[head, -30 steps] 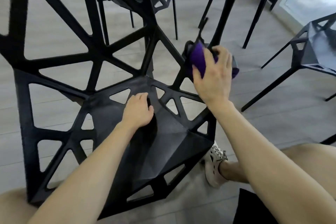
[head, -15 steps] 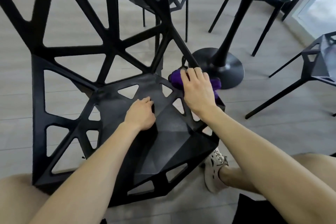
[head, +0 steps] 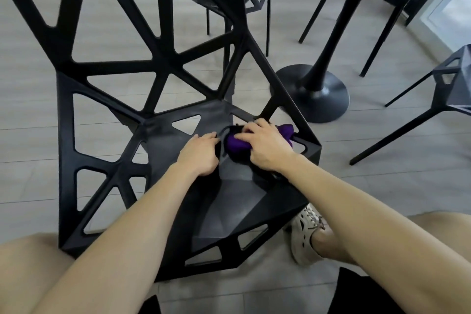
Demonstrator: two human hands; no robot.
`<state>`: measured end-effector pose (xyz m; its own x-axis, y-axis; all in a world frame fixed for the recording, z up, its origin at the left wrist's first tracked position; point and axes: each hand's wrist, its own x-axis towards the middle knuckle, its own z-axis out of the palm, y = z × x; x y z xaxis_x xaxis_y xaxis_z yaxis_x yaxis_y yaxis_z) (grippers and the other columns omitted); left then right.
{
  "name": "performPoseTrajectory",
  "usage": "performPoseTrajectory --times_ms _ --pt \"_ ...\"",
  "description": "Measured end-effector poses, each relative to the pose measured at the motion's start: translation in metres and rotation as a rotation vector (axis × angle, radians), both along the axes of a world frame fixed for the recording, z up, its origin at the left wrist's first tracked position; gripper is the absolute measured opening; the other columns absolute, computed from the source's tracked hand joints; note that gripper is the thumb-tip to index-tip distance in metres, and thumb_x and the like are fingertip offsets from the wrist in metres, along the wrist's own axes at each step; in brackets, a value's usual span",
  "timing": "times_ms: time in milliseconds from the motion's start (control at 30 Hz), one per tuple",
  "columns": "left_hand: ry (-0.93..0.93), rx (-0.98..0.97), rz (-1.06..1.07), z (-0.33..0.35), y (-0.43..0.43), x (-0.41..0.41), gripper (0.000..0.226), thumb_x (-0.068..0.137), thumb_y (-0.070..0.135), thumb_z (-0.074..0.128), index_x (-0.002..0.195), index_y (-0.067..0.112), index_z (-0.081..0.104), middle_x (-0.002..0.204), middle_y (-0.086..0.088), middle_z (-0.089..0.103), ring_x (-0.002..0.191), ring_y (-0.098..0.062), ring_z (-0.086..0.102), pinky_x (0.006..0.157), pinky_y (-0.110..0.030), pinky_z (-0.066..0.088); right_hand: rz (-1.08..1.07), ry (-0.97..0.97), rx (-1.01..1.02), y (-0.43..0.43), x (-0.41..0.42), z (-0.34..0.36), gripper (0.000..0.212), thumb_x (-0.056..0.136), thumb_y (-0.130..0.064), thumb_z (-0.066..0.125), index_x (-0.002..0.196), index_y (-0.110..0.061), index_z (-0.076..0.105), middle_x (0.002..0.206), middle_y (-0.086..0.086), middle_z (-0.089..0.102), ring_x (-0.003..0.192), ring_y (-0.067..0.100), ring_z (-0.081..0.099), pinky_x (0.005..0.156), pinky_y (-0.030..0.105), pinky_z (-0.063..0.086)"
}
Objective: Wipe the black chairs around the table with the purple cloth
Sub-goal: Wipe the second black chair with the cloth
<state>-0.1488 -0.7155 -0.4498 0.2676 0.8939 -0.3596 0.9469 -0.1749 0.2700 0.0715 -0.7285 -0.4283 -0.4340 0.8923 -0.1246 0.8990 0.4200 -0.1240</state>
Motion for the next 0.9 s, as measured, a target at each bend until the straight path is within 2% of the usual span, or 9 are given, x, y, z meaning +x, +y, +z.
performPoseTrajectory --times_ms 67,133,233,367,533,600,667,767,900 --pt "-0.016 -0.015 -0.008 0.002 0.001 0.000 0.077 0.092 0.006 0.052 0.166 0.020 0.037 0.178 0.001 0.019 0.162 -0.020 0.025 0.134 -0.037 0.011 0.053 0.056 -0.044 -0.019 0.023 0.004 0.064 0.082 -0.030 0.052 0.145 -0.033 0.064 0.137 -0.005 0.057 0.128 0.024 0.044 0.111 0.044 0.043" --pt "-0.028 -0.025 0.008 0.003 -0.005 0.005 0.079 0.093 0.008 0.054 0.168 0.021 0.034 0.179 0.004 0.015 0.162 -0.022 0.026 0.132 -0.037 0.021 0.114 0.041 -0.042 -0.029 0.033 0.011 0.064 0.080 -0.034 0.053 0.142 -0.033 0.067 0.134 -0.006 0.059 0.124 0.021 0.046 0.111 0.040 0.043" --pt "0.000 -0.024 0.026 0.003 -0.014 0.011 0.083 0.094 0.012 0.055 0.171 0.021 0.024 0.180 0.007 0.008 0.161 -0.022 0.027 0.128 -0.037 0.032 0.040 0.023 0.120 0.008 0.008 0.013 0.059 0.085 -0.024 0.057 0.143 -0.027 0.066 0.133 0.001 0.062 0.126 0.028 0.050 0.103 0.047 0.046" --pt "0.048 -0.021 -0.041 0.002 -0.010 0.006 0.084 0.093 0.012 0.053 0.171 0.019 0.023 0.180 0.000 0.008 0.162 -0.023 0.026 0.133 -0.038 0.018 0.034 -0.092 0.071 0.022 -0.009 0.004 0.062 0.095 -0.025 0.059 0.156 -0.031 0.051 0.152 0.003 0.052 0.139 0.032 0.043 0.107 0.047 0.040" --pt "0.024 0.014 -0.010 -0.009 -0.010 0.012 0.076 0.104 0.040 0.053 0.170 0.013 0.026 0.180 -0.003 0.010 0.163 -0.026 0.023 0.131 -0.039 0.024 0.233 -0.035 -0.067 -0.046 0.050 0.027 0.055 0.088 -0.027 0.056 0.141 -0.030 0.067 0.132 -0.001 0.062 0.122 0.024 0.050 0.111 0.042 0.044" --pt "0.050 0.017 -0.006 -0.010 -0.009 0.017 0.081 0.104 0.048 0.052 0.169 0.007 0.024 0.180 -0.009 0.008 0.164 -0.027 0.017 0.132 -0.040 0.022 0.280 -0.096 0.008 -0.027 0.046 0.039 0.049 0.087 -0.026 0.056 0.134 -0.027 0.072 0.123 0.000 0.065 0.116 0.026 0.053 0.105 0.046 0.049" --pt "0.083 -0.009 -0.033 -0.010 -0.008 0.021 0.082 0.105 0.046 0.048 0.169 0.004 0.019 0.179 -0.013 0.005 0.166 -0.027 0.010 0.133 -0.040 0.018 0.287 -0.147 0.161 0.007 0.030 0.040 0.047 0.088 -0.025 0.058 0.134 -0.026 0.071 0.125 0.000 0.065 0.118 0.028 0.055 0.097 0.049 0.050" --pt "0.111 -0.035 -0.005 -0.013 -0.005 0.018 0.077 0.107 0.036 0.045 0.171 0.008 0.013 0.180 -0.007 -0.002 0.166 -0.023 0.006 0.133 -0.041 0.017 0.310 -0.303 0.095 0.023 0.024 0.036 0.057 0.092 -0.025 0.066 0.148 -0.033 0.059 0.144 -0.001 0.057 0.130 0.028 0.049 0.106 0.046 0.044" --pt "0.076 -0.046 -0.010 -0.018 -0.002 0.014 0.074 0.106 0.027 0.044 0.171 0.010 0.012 0.180 -0.003 -0.004 0.166 -0.019 0.003 0.132 -0.044 0.022 0.328 -0.218 0.041 -0.017 0.070 0.037 0.056 0.090 -0.025 0.049 0.144 -0.031 0.063 0.131 0.004 0.058 0.113 0.029 0.052 0.105 0.046 0.045"
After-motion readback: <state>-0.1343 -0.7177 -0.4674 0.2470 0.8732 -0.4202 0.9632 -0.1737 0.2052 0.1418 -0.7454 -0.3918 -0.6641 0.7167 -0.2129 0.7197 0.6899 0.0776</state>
